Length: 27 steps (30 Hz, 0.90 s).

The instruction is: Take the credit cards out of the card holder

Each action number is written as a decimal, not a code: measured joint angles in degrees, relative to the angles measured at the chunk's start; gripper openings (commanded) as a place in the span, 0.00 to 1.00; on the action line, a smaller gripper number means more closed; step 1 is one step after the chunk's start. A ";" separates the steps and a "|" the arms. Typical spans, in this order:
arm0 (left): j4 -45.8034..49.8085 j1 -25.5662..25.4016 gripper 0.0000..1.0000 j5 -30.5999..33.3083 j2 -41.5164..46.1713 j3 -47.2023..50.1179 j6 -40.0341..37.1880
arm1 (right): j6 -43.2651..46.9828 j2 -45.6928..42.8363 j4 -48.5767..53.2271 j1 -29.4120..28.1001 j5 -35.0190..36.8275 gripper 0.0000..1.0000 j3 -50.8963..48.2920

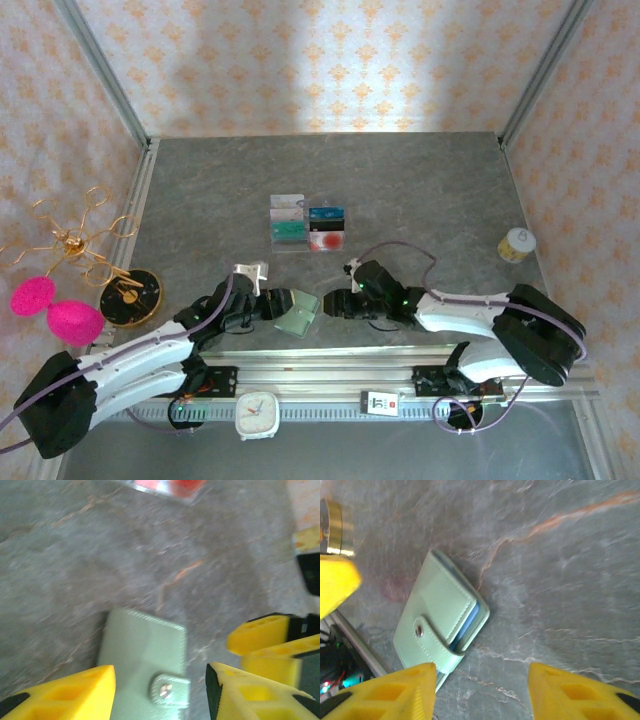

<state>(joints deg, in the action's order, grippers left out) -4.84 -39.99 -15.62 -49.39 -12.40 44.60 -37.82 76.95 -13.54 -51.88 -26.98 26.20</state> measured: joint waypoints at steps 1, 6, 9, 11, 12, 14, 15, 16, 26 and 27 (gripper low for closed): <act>0.48 -0.04 0.53 0.13 0.00 0.26 -0.13 | -0.35 0.50 -1.07 -0.13 -0.59 0.45 0.00; 1.40 -0.04 0.64 1.07 -1.86 0.48 -1.11 | -1.88 4.35 -4.96 -0.76 -3.02 0.45 0.04; 1.86 -0.04 0.67 1.27 -3.56 0.48 -1.55 | -2.62 6.36 -6.10 -0.85 -3.52 0.45 0.04; 1.90 -0.04 0.67 1.27 -4.42 0.48 -1.92 | -2.89 7.30 -6.86 -0.85 -3.85 0.43 0.04; 1.90 -0.04 0.66 1.22 -4.79 0.48 -2.21 | -3.10 7.69 -7.39 -0.85 -4.04 0.42 0.07; 1.66 -0.04 0.64 0.63 -5.46 0.48 -2.51 | -3.34 8.48 -8.59 -0.96 -4.44 0.40 0.11; 1.42 -0.04 0.63 0.09 -5.88 0.48 -2.58 | -3.50 9.01 -9.09 -1.01 -4.63 0.39 0.28; 1.16 -0.04 0.63 -0.50 -6.27 0.48 -2.69 | -3.56 9.51 -9.35 -1.07 -4.81 0.39 0.52; -7.50 -0.04 0.53 -9.84 -6.05 4.28 1.40 | -3.98 13.68 -12.83 -1.11 -5.51 0.31 1.77; -8.52 -0.04 0.51 -10.47 -5.03 5.07 2.36 | -4.00 13.75 -12.98 -1.11 -5.40 0.31 1.77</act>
<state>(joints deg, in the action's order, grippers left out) -13.37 -40.03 -26.09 -54.41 -7.33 46.96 -41.82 90.70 -26.52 -52.99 -32.38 27.97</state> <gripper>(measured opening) 0.529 0.317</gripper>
